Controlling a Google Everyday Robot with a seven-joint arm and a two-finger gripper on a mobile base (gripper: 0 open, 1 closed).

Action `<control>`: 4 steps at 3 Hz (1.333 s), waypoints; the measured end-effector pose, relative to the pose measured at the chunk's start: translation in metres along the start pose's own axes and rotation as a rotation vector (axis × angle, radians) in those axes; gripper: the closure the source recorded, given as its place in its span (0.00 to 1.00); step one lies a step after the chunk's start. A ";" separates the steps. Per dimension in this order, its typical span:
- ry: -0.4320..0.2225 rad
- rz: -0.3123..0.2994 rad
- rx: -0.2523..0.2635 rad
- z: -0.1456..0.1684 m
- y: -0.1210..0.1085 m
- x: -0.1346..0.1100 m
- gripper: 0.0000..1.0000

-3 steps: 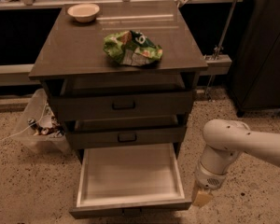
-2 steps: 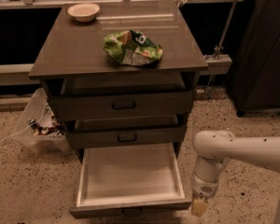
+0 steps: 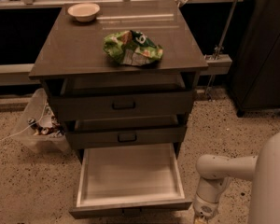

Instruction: Close bottom drawer

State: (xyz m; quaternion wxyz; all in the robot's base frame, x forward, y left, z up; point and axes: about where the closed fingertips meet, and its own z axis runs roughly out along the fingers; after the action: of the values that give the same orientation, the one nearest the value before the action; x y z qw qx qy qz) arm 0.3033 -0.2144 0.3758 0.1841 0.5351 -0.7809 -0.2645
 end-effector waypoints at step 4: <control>-0.029 -0.015 -0.024 0.030 -0.025 -0.040 1.00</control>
Offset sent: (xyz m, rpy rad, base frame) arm 0.0063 0.0006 -0.0151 0.0041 0.0138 -0.0430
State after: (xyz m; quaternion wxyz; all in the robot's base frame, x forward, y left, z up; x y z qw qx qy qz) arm 0.3190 -0.1780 0.3368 0.1772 0.5349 -0.7762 -0.2828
